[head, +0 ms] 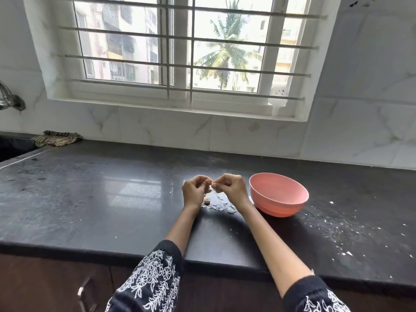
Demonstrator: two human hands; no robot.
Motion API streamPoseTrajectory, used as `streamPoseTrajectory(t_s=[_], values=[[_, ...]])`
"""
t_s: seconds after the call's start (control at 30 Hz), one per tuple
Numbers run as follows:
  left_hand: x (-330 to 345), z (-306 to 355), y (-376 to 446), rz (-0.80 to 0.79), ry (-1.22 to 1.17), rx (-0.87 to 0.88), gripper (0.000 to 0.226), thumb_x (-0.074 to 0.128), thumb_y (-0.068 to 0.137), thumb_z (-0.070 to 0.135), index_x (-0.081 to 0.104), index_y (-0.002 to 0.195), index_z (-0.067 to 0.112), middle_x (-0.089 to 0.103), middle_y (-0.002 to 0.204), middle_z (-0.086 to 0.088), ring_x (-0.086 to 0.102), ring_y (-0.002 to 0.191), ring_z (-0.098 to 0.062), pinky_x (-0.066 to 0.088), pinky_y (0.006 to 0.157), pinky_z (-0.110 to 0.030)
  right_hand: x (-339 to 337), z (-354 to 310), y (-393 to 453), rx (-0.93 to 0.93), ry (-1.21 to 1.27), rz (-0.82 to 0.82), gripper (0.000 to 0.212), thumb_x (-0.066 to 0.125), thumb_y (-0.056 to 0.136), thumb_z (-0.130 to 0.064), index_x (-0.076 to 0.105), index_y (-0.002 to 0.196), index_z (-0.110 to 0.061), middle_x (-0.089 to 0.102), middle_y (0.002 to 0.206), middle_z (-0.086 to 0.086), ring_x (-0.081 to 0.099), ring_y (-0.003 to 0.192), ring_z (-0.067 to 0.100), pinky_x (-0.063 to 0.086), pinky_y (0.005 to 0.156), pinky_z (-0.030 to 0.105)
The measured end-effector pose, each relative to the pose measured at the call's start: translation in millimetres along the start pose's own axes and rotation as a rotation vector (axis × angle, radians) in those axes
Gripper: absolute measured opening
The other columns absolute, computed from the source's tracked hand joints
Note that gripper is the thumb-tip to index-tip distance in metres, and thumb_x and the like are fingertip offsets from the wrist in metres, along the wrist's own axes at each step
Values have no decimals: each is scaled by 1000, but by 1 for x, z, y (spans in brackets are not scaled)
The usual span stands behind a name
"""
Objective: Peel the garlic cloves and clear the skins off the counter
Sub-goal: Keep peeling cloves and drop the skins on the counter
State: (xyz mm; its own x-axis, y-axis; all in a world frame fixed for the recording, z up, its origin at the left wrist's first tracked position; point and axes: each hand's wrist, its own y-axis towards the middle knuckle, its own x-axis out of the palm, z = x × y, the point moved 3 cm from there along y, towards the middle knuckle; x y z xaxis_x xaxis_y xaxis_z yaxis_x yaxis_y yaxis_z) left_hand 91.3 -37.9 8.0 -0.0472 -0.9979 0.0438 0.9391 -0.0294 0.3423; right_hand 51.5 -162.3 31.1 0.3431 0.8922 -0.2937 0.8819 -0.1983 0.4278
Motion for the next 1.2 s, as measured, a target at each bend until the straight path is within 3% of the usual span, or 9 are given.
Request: streamPoseTrajectory(t_s=[0.23,0.43,0.6,0.77,0.87,0.97,1.03,1.1,1.2], values=[[-1,-10,7,29,-75,-69,27,62,84,-4,62,64,15,59,48,10,51,43,0,47,55,-24,7,14,-2,121,291,-14,7,65,82,0,62,76,-2,67,56,-4,58,51,5,50,56,18],[-3,-5,2,20,-140,-71,22,61,86,-1,62,68,11,64,64,-13,48,45,-8,41,43,-19,-3,8,0,64,142,84,20,57,87,6,57,75,-11,64,69,10,61,56,2,47,53,16],[-2,-1,4,15,-98,-8,22,62,84,-4,61,67,10,62,53,3,50,44,-7,40,39,-16,5,4,1,-14,-72,-28,14,66,83,-7,66,96,-11,70,85,10,62,71,13,52,66,24],[6,9,4,-67,81,127,1,67,80,-3,68,79,-3,61,59,5,55,47,6,45,52,-10,-2,0,5,-138,-290,14,15,72,81,-18,72,87,-4,72,80,12,64,73,20,47,63,28],[4,7,3,-62,102,138,3,67,80,-3,67,77,-1,61,60,4,55,47,5,47,53,-12,-3,-1,2,-174,-366,8,17,72,81,-20,75,88,-6,69,85,11,59,75,20,40,67,27],[3,4,2,-41,118,132,2,68,79,-2,68,78,0,60,58,7,53,45,5,47,52,-14,2,-2,-2,-139,-362,-40,17,71,79,-9,73,95,-6,70,82,16,63,72,23,47,67,26],[3,5,0,-31,114,114,9,68,80,0,68,88,4,61,63,5,54,48,2,46,48,-15,0,-2,-3,-89,-383,-23,20,71,78,-7,73,98,-5,71,83,16,60,72,15,40,60,15],[1,7,-1,8,66,64,22,68,83,6,62,103,12,63,71,0,56,49,-4,49,43,-19,-1,0,-4,-62,-447,-8,17,72,77,-8,73,94,-5,71,83,15,57,72,13,34,58,15],[-2,5,1,71,73,50,22,64,87,12,60,107,2,67,82,-9,58,58,-10,56,57,-35,2,1,-7,-42,-507,-7,10,71,76,-6,75,85,-6,72,81,14,56,70,12,34,58,18]])
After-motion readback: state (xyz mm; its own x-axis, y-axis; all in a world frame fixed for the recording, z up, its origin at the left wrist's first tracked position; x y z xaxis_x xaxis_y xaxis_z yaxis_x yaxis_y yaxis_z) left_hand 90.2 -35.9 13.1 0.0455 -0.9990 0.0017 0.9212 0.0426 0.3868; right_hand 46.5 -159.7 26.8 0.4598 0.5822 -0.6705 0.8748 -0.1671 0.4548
